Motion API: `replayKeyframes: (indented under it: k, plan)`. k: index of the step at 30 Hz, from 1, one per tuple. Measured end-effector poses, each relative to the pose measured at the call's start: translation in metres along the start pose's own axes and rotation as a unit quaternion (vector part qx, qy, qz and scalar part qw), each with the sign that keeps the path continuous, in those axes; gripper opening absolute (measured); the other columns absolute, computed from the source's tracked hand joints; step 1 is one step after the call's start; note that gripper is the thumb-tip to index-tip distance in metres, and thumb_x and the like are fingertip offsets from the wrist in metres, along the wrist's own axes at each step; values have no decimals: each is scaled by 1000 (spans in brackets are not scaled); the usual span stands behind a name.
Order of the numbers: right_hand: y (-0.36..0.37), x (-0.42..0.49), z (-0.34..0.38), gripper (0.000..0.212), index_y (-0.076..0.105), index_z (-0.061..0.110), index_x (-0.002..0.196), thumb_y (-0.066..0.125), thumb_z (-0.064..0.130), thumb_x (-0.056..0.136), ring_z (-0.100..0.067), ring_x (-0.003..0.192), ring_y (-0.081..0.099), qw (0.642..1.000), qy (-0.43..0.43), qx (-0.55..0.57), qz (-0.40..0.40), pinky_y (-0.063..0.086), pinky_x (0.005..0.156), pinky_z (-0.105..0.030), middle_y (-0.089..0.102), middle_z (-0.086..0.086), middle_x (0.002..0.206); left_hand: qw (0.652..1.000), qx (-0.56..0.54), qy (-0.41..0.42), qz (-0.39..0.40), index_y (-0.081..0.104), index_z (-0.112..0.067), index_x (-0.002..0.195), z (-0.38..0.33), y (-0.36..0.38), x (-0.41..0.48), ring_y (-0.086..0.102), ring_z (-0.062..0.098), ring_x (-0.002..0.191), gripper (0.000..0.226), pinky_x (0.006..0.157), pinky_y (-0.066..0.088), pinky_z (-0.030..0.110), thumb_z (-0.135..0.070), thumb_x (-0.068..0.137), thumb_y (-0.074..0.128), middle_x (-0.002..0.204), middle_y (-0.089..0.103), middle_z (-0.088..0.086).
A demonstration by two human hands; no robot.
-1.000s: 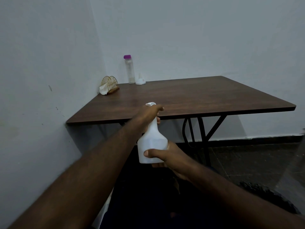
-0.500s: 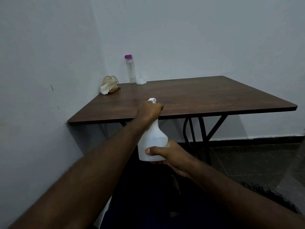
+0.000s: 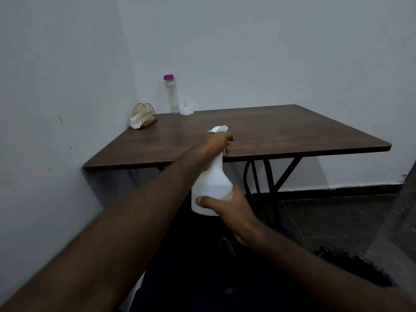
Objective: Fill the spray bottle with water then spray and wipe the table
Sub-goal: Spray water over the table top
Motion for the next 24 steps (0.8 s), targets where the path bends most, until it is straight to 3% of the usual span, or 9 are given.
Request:
replayKeyframes:
  k: [4,8,11,15,20,24]
  plan:
    - [0,-2,6,43,71,15,110,84,11,69,-22,95,73,1000,-19,3,11,59,86,-47,76,-6,103,998,41,17,-51,63,-7,101,2,-3,6,56,20,62,27,68,52,33,-21,77,66,75,61,8]
    - [-6,2,-1,68,63,18,118,89,26,56,-20,95,73,1000,-3,-15,-19,61,81,-45,73,-5,108,999,14,36,-25,61,-12,87,0,1,5,59,19,67,3,63,52,29,-13,84,63,79,61,9]
    - [-10,5,-9,82,57,20,122,93,32,50,-20,97,72,999,13,-10,-46,62,77,-43,71,-3,110,999,-6,38,21,62,-7,106,-1,9,6,59,18,70,22,62,52,27,-15,85,64,81,60,8]
    - [-12,2,-12,87,53,21,125,93,35,49,-18,97,72,998,8,-5,-65,62,77,-41,70,-1,111,998,13,39,41,62,-11,116,-2,16,3,65,20,72,37,78,57,35,-25,82,66,81,66,10]
    - [-13,-4,-9,75,57,22,121,91,31,54,-15,94,72,998,-4,-14,-65,63,76,-39,71,1,108,997,-44,22,65,60,-7,107,0,26,0,57,21,69,22,60,54,27,-18,88,64,84,54,12]
    - [-14,-4,-13,80,52,23,123,91,32,54,-16,98,71,998,9,-5,-66,63,77,-39,69,0,112,997,8,22,71,61,-10,110,0,27,-2,61,20,69,27,42,48,16,-27,89,63,93,60,16]
Point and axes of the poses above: each hand's wrist, its own x-axis towards the middle knuckle, its own y-axis out of the palm, z = x × y, the point moved 8 cm from there along x, towards the middle knuckle
